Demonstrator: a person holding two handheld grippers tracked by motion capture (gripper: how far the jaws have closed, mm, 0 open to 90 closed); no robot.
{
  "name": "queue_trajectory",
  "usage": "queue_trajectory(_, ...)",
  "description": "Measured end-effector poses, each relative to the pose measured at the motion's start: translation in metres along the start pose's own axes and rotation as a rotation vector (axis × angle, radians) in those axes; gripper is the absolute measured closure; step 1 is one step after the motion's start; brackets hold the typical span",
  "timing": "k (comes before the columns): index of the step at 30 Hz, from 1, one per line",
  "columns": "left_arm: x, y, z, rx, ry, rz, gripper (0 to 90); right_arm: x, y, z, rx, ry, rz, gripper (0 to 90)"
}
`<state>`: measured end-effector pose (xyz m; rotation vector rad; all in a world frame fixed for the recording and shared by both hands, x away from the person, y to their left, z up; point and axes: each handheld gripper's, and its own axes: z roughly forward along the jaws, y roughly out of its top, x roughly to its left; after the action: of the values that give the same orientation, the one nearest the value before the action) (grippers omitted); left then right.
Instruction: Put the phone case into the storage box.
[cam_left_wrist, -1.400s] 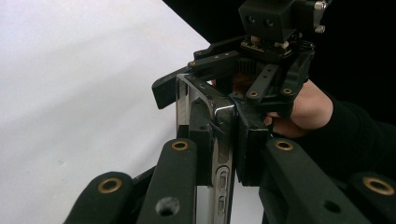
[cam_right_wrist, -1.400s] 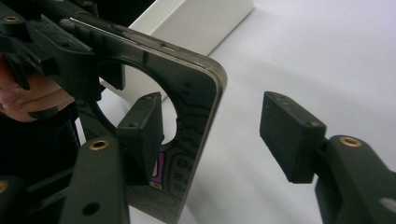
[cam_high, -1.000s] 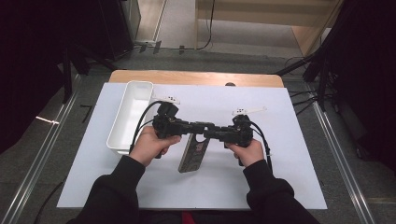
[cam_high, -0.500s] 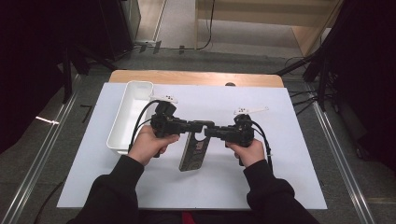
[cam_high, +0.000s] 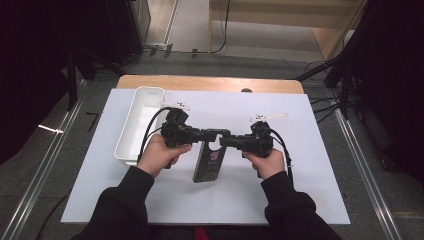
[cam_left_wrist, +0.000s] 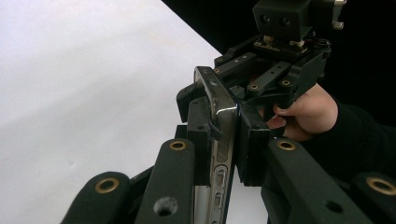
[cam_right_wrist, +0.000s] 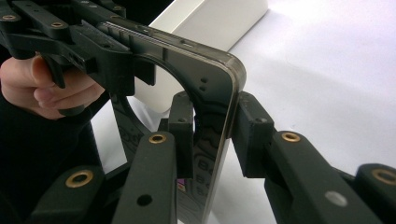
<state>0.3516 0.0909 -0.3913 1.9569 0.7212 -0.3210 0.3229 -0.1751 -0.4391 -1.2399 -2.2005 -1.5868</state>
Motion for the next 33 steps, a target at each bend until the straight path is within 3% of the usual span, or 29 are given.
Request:
queue_trajectory(5,-0.003,0.001,-0.001,0.000,0.022,0.024,75.0,0.003,0.001,-0.001,0.013,-0.014,-0.008,70.2)
queue_trajectory(7,-0.005,0.001,-0.001,0.003,0.036,0.038,74.7,0.003,0.003,0.000,0.033,-0.014,0.016,70.2)
queue_trajectory(14,-0.012,0.002,0.001,-0.007,0.091,0.109,56.7,0.002,0.004,-0.004,0.027,-0.041,0.017,70.2)
queue_trajectory(17,-0.015,0.002,0.002,-0.001,0.129,0.134,49.2,0.001,0.005,-0.006,0.035,-0.048,0.041,70.2)
queue_trajectory(19,-0.016,0.003,0.001,-0.003,0.161,0.137,46.4,0.002,0.005,-0.006,0.029,-0.056,0.043,70.2)
queue_trajectory(25,-0.017,0.005,-0.002,-0.016,0.188,0.126,39.2,0.003,0.006,-0.008,0.025,-0.077,0.038,70.1)
queue_trajectory(33,-0.018,0.003,-0.002,-0.019,0.240,0.151,33.7,0.003,0.007,-0.012,0.015,-0.101,0.039,70.2)
